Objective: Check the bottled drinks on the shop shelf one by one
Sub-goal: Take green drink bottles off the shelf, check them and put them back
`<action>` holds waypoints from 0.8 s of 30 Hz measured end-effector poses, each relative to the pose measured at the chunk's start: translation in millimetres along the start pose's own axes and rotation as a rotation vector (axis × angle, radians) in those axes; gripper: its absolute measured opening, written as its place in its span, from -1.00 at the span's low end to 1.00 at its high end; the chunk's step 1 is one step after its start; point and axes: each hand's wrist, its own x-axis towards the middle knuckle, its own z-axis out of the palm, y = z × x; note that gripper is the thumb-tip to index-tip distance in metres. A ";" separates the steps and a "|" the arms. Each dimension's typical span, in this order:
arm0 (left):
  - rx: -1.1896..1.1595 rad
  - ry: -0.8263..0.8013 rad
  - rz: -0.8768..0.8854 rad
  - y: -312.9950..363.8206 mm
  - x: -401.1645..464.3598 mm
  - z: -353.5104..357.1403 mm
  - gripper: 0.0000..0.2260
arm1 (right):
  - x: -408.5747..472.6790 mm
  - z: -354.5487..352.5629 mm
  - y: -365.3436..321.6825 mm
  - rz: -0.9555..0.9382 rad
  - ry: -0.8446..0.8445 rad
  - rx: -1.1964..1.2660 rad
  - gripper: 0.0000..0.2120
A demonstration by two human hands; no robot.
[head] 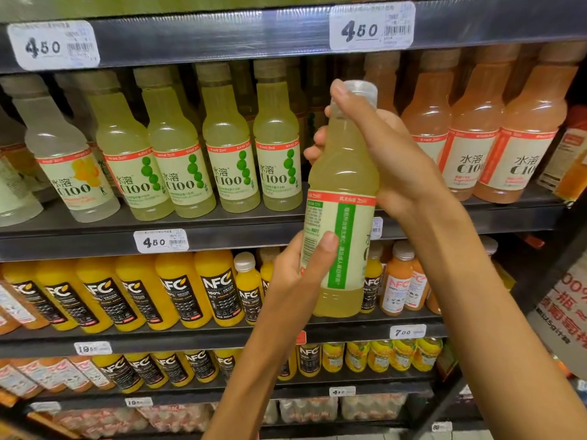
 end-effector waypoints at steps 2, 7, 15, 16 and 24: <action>-0.047 0.010 -0.040 -1.1 -2.6 -0.4 -0.47 | 0.6 -0.5 -0.6 0.015 -0.037 0.018 -0.72; -0.067 0.012 -0.083 -3.4 -3.6 1.4 -0.47 | 3.6 1.1 2.4 0.027 -0.067 0.079 -0.75; -0.022 0.068 0.095 -1.8 -1.2 4.1 -0.57 | -2.0 4.0 -6.3 -0.115 -0.134 0.027 -0.74; -0.001 0.111 0.136 -2.2 0.4 5.0 -0.55 | -3.5 3.8 -8.7 -0.142 -0.113 -0.030 -0.72; 0.117 0.187 0.218 -12.3 6.8 1.7 -0.48 | -13.7 2.7 3.8 -0.268 0.065 0.065 -0.93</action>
